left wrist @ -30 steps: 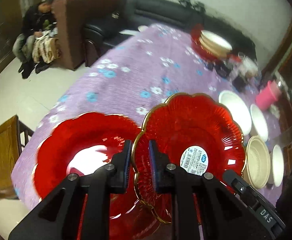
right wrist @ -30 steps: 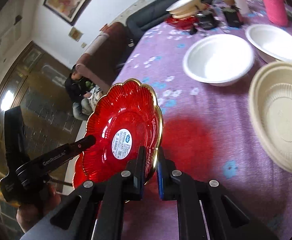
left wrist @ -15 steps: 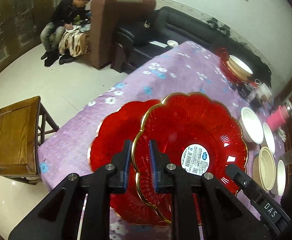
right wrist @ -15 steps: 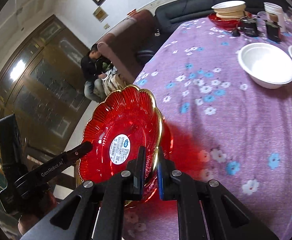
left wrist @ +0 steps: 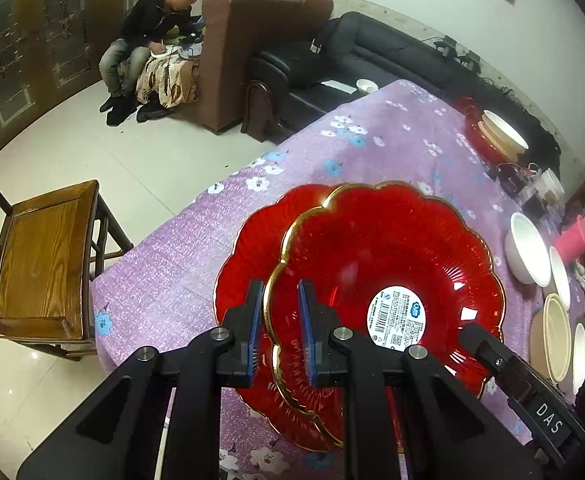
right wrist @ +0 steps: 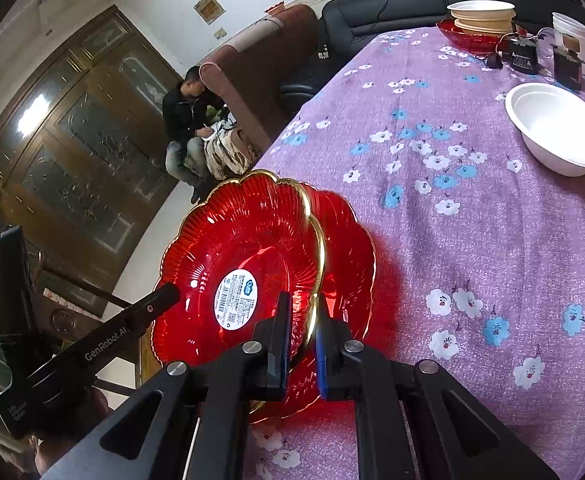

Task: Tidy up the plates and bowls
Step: 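Lift the gold-rimmed plate and lower it onto the red wedding plate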

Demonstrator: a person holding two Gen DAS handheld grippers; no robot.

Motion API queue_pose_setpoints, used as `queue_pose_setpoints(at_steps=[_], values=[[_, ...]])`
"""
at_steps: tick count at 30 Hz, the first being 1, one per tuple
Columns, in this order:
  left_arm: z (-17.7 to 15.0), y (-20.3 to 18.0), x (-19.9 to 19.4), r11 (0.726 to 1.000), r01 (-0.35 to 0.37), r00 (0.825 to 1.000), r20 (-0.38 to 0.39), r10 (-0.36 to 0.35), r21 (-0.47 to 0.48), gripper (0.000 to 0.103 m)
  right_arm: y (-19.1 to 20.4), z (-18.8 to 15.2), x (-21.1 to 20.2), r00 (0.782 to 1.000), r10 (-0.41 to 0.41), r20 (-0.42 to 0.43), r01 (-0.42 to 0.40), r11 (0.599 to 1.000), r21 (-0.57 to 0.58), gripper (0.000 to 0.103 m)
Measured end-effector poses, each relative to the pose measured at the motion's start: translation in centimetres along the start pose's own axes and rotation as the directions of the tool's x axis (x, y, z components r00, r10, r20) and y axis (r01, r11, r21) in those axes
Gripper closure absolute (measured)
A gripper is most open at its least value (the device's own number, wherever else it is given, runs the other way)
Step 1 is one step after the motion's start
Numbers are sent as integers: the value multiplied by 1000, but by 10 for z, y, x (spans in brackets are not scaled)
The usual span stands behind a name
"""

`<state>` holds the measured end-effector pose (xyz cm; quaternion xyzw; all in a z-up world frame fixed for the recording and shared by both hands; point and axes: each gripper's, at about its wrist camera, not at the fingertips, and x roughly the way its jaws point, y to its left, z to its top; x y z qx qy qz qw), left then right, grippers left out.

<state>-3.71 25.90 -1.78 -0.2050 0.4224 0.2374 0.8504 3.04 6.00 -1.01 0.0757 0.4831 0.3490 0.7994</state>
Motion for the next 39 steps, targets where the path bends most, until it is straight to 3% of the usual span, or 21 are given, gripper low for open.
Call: queue_pose_setpoints(at_steps=[28, 39], values=[[-5, -11, 17, 995, -97, 995, -8, 98, 10, 88, 1, 4, 32, 994, -95, -58, 91, 993, -69, 91], [-6, -10, 16, 993, -117, 993, -15, 117, -5, 88, 9, 4, 36, 992, -110, -67, 103, 990, -100, 82]])
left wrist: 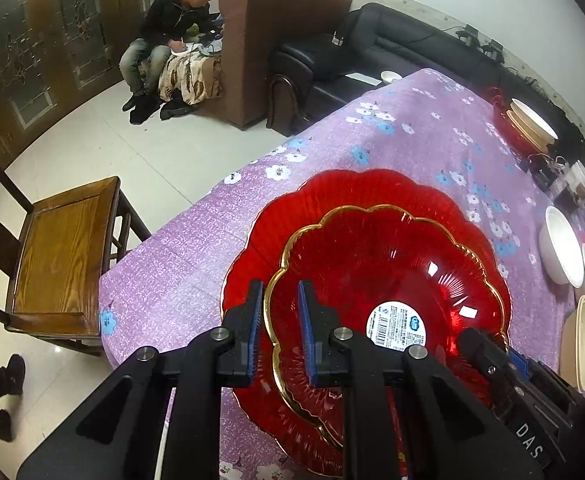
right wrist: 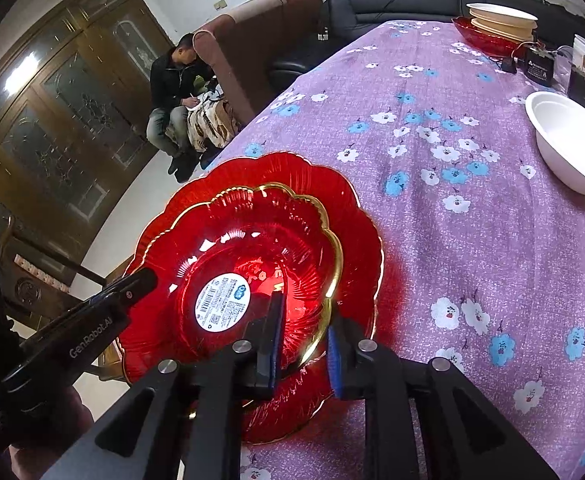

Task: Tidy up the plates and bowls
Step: 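Lift the gold-rimmed plate and lower it onto the red wedding plate, then open both grippers and withdraw from the stacked red plates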

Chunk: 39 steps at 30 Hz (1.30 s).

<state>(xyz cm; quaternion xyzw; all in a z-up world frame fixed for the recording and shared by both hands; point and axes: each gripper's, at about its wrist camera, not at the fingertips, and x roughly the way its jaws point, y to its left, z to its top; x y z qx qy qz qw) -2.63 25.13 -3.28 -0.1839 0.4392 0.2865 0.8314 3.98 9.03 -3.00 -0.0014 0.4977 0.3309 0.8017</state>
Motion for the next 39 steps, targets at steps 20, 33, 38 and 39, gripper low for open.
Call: queue_pose_setpoints(at_steps=[20, 33, 38, 39], values=[[1, -9, -40, 995, 85, 988, 138, -77, -52, 47, -5, -9, -43, 998, 29, 62, -30, 999, 10, 35], [-13, -74, -52, 981, 167, 979, 105, -177, 102, 47, -92, -27, -101, 983, 57, 176, -99, 966, 239, 35], [-7, -123, -56, 952, 256, 961, 65, -270, 171, 47, -136, -16, -127, 970, 23, 244, -106, 936, 337, 34], [-5, -136, -54, 946, 269, 957, 56, -284, 183, 47, -145, -13, -131, 967, 18, 254, -109, 930, 350, 33]])
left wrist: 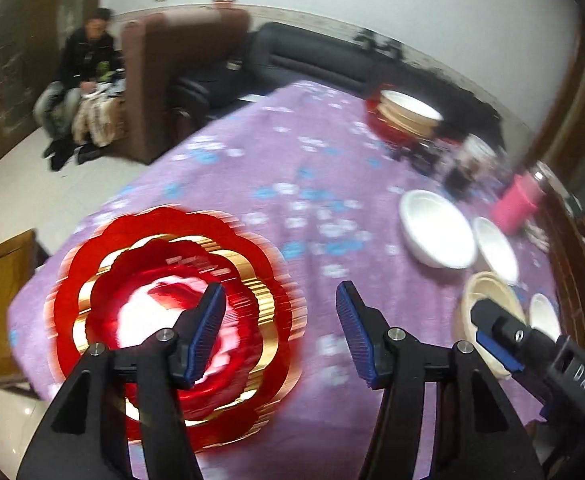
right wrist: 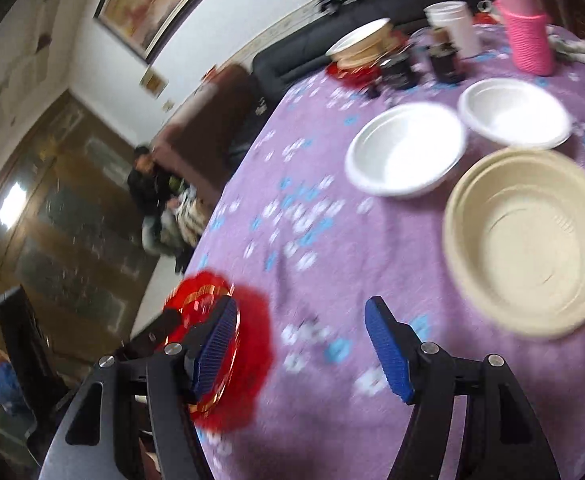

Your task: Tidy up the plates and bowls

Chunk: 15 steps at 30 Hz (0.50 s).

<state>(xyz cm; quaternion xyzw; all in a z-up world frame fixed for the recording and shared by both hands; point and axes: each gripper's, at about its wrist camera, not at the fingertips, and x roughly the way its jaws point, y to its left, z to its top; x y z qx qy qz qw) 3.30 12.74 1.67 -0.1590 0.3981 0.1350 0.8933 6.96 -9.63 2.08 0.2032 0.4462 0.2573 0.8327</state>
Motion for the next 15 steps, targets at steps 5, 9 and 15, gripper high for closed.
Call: queue_pose_setpoints(at_steps=[5, 9, 15], values=[[21, -45, 43, 999, 40, 996, -75, -40, -5, 46, -35, 43, -8, 1000, -16, 17, 14, 997, 73, 33], [34, -74, 82, 997, 59, 989, -136, -64, -40, 46, -60, 73, 0, 1000, -7, 0, 7, 990, 141, 33], [46, -101, 121, 996, 46, 983, -175, -58, -74, 47, -93, 108, 28, 998, 10, -69, 5, 978, 210, 33]])
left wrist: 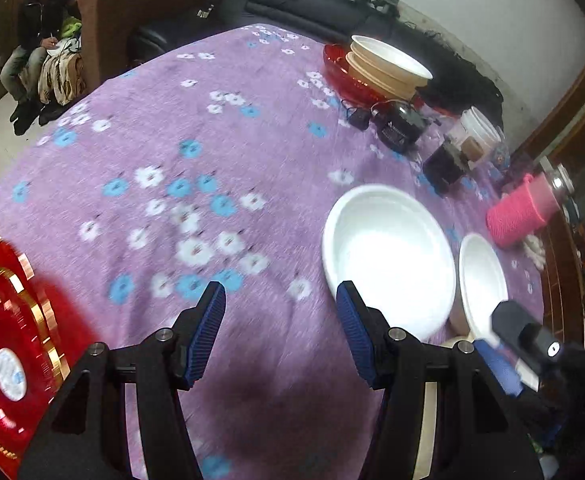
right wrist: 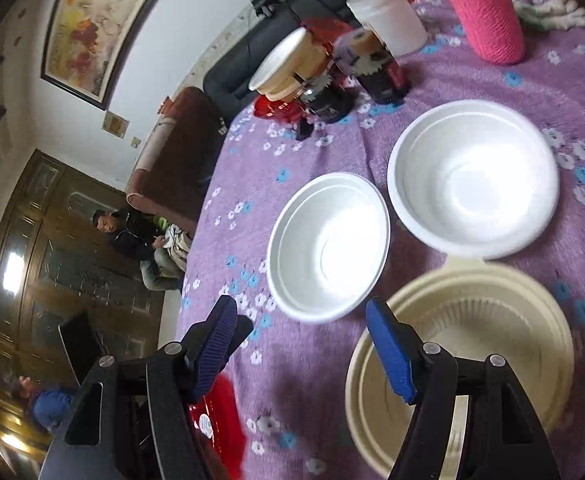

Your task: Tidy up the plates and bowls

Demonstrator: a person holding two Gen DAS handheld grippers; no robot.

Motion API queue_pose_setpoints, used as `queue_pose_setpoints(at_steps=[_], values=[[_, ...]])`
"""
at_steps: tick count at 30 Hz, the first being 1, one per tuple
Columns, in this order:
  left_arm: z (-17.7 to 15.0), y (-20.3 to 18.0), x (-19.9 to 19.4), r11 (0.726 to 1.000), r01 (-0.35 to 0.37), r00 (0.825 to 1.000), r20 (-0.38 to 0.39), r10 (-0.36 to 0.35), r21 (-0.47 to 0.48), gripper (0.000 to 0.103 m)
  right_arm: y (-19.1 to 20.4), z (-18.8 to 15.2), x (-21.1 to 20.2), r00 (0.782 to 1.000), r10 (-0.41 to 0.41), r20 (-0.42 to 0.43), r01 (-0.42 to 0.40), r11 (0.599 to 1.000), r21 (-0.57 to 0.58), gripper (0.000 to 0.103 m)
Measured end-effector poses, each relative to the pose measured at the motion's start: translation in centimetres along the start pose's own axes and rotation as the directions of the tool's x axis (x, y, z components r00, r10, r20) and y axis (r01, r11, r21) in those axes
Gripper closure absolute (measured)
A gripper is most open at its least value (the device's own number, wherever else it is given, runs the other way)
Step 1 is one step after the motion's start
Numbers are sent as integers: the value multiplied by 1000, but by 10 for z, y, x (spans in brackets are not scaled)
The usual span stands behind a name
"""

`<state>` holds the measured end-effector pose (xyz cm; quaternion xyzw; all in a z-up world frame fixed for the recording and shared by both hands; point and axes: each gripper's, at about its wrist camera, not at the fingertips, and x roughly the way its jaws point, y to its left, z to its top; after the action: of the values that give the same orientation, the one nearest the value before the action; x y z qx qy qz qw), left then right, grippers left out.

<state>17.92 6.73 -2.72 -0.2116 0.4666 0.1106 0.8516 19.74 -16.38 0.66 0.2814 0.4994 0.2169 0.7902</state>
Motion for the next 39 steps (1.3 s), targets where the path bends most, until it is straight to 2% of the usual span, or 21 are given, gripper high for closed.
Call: queue_pose_setpoints(at_steps=[5, 10, 12, 13, 15, 16, 17, 18, 19, 21, 25, 31, 39], values=[[11, -10, 25, 1000, -14, 1000, -27, 14, -20, 47, -7, 22, 18, 998, -61, -22, 60, 998, -6, 33], [13, -14, 48, 999, -24, 998, -62, 22, -34, 47, -10, 31, 35, 991, -126, -53, 125, 992, -14, 34], [12, -17, 55, 999, -29, 997, -70, 27, -28, 47, -13, 32, 42, 989, -133, -71, 132, 991, -6, 39], [12, -19, 57, 999, -45, 997, -70, 44, -16, 49, -15, 32, 46, 987, -144, -75, 144, 990, -4, 45], [12, -20, 62, 997, -77, 995, -67, 77, 1, 61, -16, 32, 52, 982, -171, -83, 171, 985, -7, 53], [12, -22, 62, 996, -93, 994, -56, 93, 13, 72, -17, 32, 56, 979, -181, -93, 181, 983, -9, 58], [12, -23, 62, 995, -92, 994, -55, 93, 28, 76, -18, 32, 60, 976, -189, -105, 189, 982, -11, 68], [12, -24, 62, 996, -74, 996, -55, 77, 46, 84, -18, 30, 63, 975, -195, -110, 194, 981, -20, 74], [11, -27, 60, 995, -71, 996, -52, 75, 69, 88, -18, 29, 63, 974, -200, -106, 198, 980, -29, 83], [9, -31, 56, 990, -101, 994, -41, 105, 101, 88, -16, 27, 63, 973, -212, -96, 209, 977, -42, 93], [5, -28, 43, 989, -88, 996, -20, 91, 117, 89, -9, 21, 53, 977, -204, -67, 200, 978, -57, 93], [-6, -12, -4, 989, -96, 993, 72, 88, 116, 88, 16, 1, 32, 985, -172, -26, 168, 980, -108, 94], [-35, 40, -71, 989, -124, 978, 178, 109, 78, 88, 69, -58, 5, 995, -96, 2, 94, 970, -223, 93]])
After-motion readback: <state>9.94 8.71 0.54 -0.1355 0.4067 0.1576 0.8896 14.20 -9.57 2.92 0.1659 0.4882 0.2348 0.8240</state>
